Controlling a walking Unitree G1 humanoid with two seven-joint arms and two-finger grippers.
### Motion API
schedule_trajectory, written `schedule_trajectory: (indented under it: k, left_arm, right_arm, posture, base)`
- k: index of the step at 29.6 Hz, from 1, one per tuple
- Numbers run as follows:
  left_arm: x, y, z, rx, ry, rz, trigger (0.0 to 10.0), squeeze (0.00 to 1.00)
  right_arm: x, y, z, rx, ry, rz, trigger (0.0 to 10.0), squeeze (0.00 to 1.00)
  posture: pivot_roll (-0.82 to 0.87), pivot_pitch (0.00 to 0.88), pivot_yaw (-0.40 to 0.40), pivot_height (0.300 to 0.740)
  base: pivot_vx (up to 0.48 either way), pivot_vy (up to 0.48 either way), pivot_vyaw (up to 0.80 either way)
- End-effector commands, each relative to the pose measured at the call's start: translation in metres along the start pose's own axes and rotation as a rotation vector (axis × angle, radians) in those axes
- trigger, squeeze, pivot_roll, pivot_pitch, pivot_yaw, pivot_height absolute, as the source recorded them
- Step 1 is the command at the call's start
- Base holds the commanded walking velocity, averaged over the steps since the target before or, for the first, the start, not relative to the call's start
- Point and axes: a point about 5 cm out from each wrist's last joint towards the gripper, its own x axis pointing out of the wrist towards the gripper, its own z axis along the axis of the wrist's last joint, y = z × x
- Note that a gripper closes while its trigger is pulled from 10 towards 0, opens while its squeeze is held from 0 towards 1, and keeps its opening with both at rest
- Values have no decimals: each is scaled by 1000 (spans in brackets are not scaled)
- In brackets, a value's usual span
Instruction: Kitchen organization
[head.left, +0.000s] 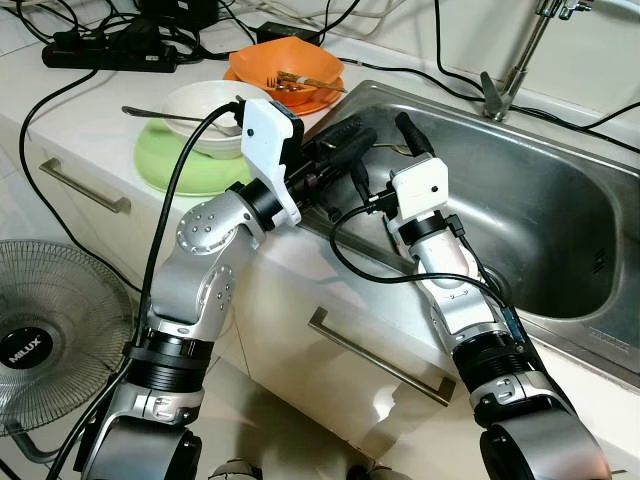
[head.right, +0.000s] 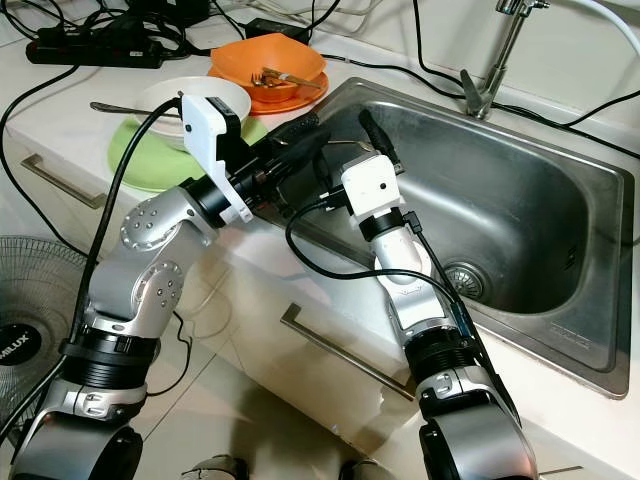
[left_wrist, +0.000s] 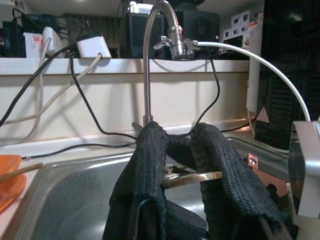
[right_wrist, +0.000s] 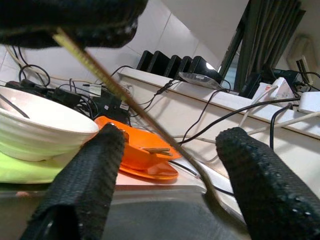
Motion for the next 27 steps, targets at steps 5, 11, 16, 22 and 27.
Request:
schedule_trajectory:
  k: [5, 11, 16, 22, 27]
  left_arm:
    - [4, -2, 6, 5, -16, -22, 10000, 0]
    - [4, -3, 6, -3, -14, -22, 10000, 0]
    - [3, -3, 4, -4, -5, -22, 10000, 0]
    - [3, -1, 1, 9, 12, 1, 10000, 0]
    - [3, 2, -1, 4, 8, 34, 10000, 514]
  right_arm:
    - [-3, -2, 0, 10, -1, -1, 0, 0]
    - [-4, -2, 0, 12, -2, -2, 0, 0]
    - [-4, -2, 0, 10, -6, -4, 0, 0]
    - [-4, -3, 0, 10, -6, -4, 0, 0]
    - [-4, -3, 0, 10, -7, -8, 0, 0]
  posture:
    - [125, 91, -24, 740]
    - [125, 91, -24, 740]
    - [125, 94, -25, 740]
    - [126, 94, -24, 740]
    - [124, 94, -23, 740]
  base:
    - [0, 0, 0]
    - [0, 0, 0]
    - [0, 0, 0]
    - [0, 0, 0]
    - [0, 0, 0]
